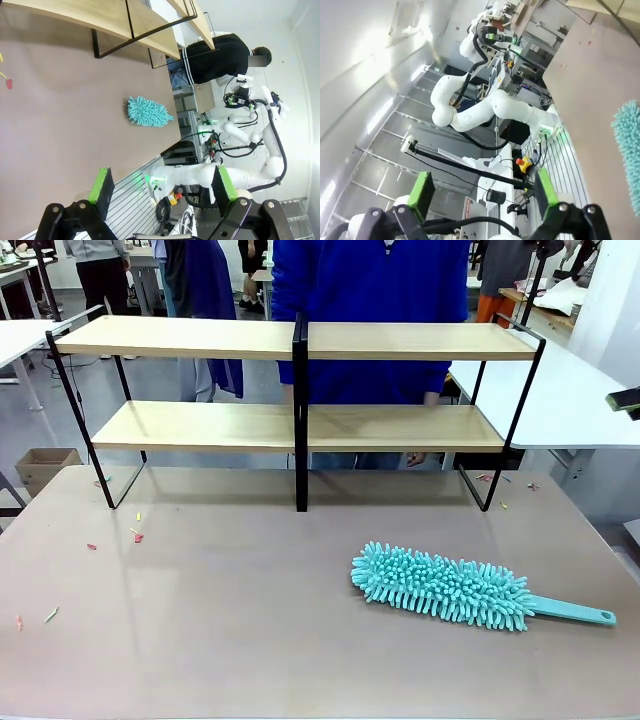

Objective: Clean the shelves.
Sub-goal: Place the Duster on the table.

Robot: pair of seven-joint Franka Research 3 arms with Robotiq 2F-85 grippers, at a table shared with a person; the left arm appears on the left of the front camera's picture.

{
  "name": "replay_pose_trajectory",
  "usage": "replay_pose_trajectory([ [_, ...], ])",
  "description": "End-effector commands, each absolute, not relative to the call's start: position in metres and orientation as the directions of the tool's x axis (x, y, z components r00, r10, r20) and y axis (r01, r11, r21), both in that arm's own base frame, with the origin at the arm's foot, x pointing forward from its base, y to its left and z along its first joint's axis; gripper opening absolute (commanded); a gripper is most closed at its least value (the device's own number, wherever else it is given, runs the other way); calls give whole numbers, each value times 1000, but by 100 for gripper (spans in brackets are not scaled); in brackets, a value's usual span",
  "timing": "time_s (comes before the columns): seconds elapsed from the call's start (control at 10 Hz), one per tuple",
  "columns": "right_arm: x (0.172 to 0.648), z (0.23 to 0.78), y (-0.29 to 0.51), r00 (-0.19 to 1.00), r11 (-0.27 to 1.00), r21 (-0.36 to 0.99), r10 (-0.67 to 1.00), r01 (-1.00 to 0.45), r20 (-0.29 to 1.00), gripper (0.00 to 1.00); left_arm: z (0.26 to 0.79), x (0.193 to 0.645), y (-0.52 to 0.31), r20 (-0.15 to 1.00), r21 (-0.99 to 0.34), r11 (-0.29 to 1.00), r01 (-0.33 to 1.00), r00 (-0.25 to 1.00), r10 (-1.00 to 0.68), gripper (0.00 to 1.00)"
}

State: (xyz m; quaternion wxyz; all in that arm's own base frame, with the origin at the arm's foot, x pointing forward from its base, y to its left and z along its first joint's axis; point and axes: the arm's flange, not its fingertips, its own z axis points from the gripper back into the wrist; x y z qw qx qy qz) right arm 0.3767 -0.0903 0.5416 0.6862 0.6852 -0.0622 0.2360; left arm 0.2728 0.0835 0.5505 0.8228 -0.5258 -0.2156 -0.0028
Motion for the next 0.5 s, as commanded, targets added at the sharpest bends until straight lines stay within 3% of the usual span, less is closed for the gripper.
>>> replay_pose_trajectory([
  [0.0,387,527,-98,863,-84,895,242,-437,444,100,551,275,82,381,-865,429,261,897,222,100],
  [0.4,387,527,-98,863,-84,895,242,-437,444,100,551,275,82,381,-865,429,261,897,222,100],
])
